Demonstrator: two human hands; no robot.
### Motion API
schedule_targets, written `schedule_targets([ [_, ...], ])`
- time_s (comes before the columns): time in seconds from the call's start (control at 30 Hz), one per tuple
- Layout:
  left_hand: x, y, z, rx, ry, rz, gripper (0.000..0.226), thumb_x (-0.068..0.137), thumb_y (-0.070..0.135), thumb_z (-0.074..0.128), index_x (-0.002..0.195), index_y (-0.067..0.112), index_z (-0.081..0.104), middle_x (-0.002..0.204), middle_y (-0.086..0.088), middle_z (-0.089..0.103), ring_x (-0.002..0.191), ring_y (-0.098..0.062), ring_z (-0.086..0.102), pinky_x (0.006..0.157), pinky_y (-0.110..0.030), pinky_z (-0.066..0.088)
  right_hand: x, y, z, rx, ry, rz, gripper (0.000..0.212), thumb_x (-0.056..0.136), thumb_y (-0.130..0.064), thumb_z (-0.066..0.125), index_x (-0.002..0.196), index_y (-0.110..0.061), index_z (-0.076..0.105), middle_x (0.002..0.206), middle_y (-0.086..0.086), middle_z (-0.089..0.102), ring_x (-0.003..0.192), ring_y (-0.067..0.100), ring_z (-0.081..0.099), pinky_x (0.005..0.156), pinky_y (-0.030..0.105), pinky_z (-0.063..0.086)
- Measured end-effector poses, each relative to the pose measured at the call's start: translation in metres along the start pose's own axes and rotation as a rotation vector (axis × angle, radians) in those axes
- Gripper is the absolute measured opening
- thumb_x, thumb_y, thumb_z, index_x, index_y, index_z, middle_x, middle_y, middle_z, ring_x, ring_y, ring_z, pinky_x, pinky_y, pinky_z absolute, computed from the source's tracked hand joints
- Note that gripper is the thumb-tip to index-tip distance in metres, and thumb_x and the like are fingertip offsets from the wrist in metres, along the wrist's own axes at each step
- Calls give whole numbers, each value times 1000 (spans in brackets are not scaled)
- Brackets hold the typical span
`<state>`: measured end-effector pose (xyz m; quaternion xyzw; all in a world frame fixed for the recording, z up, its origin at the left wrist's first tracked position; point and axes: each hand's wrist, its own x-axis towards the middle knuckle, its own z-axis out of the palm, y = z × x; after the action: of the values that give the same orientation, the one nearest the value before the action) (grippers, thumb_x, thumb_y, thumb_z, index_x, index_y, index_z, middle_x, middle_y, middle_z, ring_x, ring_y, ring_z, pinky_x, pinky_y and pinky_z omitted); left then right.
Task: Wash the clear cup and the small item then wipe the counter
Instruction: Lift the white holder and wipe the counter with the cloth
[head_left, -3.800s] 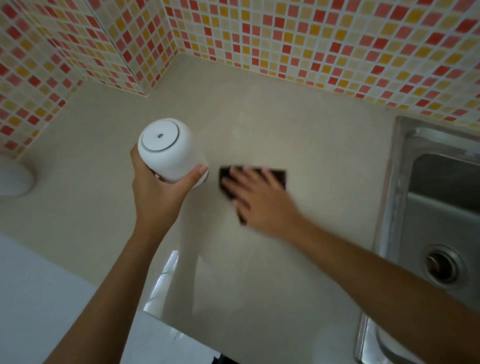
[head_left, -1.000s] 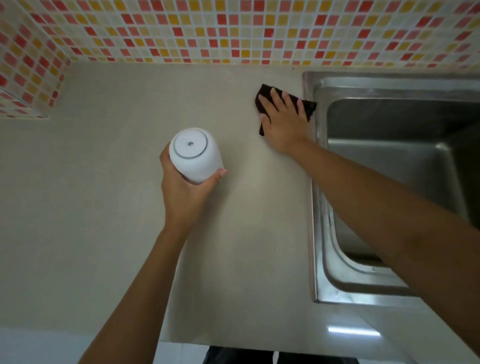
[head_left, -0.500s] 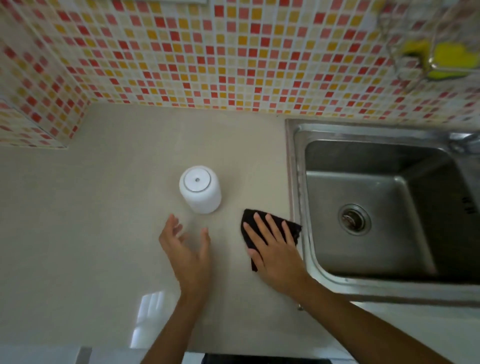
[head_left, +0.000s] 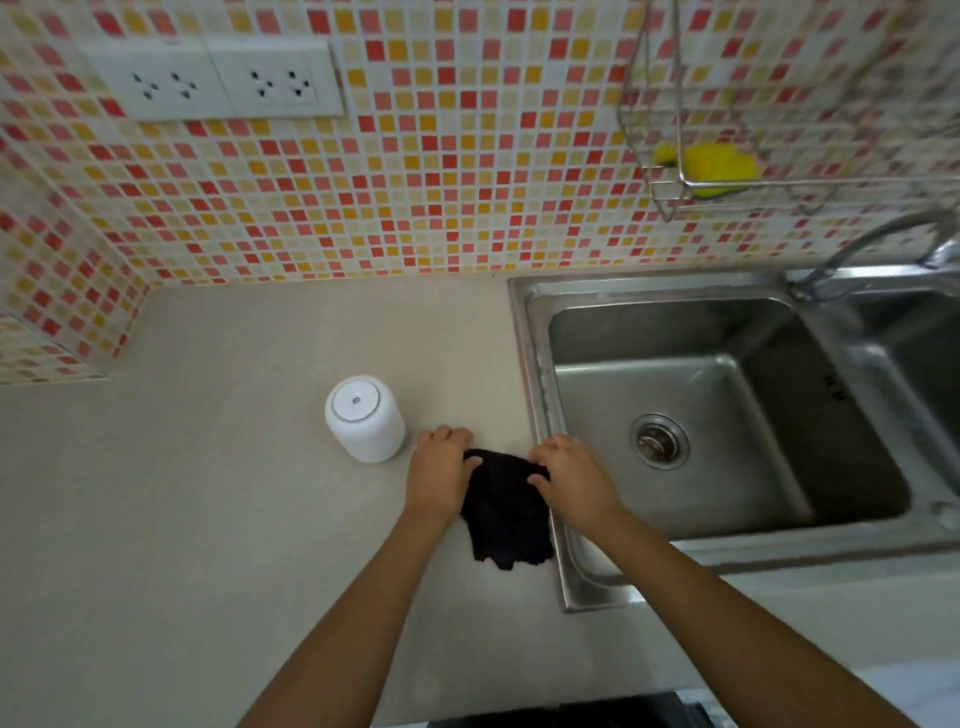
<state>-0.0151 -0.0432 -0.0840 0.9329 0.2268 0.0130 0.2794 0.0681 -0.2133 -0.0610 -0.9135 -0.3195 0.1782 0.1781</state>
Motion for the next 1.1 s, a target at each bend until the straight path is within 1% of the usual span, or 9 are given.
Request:
schedule_targets([
  [0.07, 3, 2, -4, 38, -33, 3, 21, 92, 24, 59, 108, 12, 65, 107, -8, 61, 106, -26, 49, 91, -33, 42, 2, -1, -5, 23, -26, 33, 21, 89, -17, 60, 107, -12, 67, 111, 9, 58, 110, 24, 52, 91, 28, 40],
  [0.17, 4, 11, -18, 87, -52, 37, 19, 93, 25, 58, 103, 14, 68, 104, -7, 61, 105, -26, 49, 88, -31, 42, -1, -3, -16, 72, -41, 45, 20, 91, -17, 58, 107, -10, 67, 112, 12, 56, 107, 27, 56, 90, 30, 43],
  [0.3, 6, 35, -48, 23, 45, 143, 16, 92, 27, 59, 99, 17, 69, 98, -2, 64, 93, -21, 54, 83, -30, 42, -7, 4, -54, 215, 109, 23, 18, 92, -15, 57, 106, -13, 67, 106, 6, 54, 98, 20, 57, 80, 22, 37],
  [0.37, 10, 56, -62, 28, 75, 224, 16, 93, 30, 58, 98, 19, 69, 94, 0, 68, 88, -21, 57, 81, -34, 44, -5, 15, -79, 206, 191, -6, 17, 91, -15, 58, 105, -14, 68, 103, 4, 55, 95, 20, 56, 78, 21, 35],
  [0.47, 19, 98, -70, 89, 101, 299, 17, 94, 33, 56, 99, 23, 68, 93, 3, 69, 88, -21, 59, 82, -39, 45, -2, 36, -116, 196, 224, -25, 14, 89, -14, 61, 100, -15, 69, 100, 6, 61, 95, 22, 58, 76, 20, 34],
  [0.67, 43, 194, -75, 24, 224, 403, 18, 92, 31, 60, 102, 21, 71, 97, 6, 70, 89, -14, 61, 83, -28, 45, -7, 91, -216, 233, 276, -101, 12, 89, -17, 63, 100, -18, 69, 101, -2, 68, 96, 12, 61, 89, 31, 49],
  [0.8, 61, 269, -77, -28, 270, 456, 18, 92, 29, 61, 103, 20, 72, 98, 3, 71, 91, -13, 62, 84, -31, 51, -14, 134, -293, 280, 235, -140, 13, 91, -18, 63, 102, -18, 68, 102, -7, 66, 98, 7, 57, 86, 24, 44],
  [0.93, 82, 336, -84, -96, 338, 507, 19, 93, 28, 59, 105, 18, 71, 97, 5, 69, 87, -10, 59, 79, -28, 48, -16, 165, -364, 334, 317, -200, 10, 89, -15, 64, 97, -19, 68, 92, -15, 62, 91, 4, 56, 81, 20, 39],
  [1.1, 118, 404, -105, -167, 449, 518, 20, 96, 26, 55, 106, 18, 71, 95, 6, 69, 87, -10, 60, 79, -27, 50, 9, 188, -431, 450, 443, -251, 12, 87, -13, 67, 94, -23, 69, 97, -11, 66, 98, 8, 60, 90, 25, 43],
])
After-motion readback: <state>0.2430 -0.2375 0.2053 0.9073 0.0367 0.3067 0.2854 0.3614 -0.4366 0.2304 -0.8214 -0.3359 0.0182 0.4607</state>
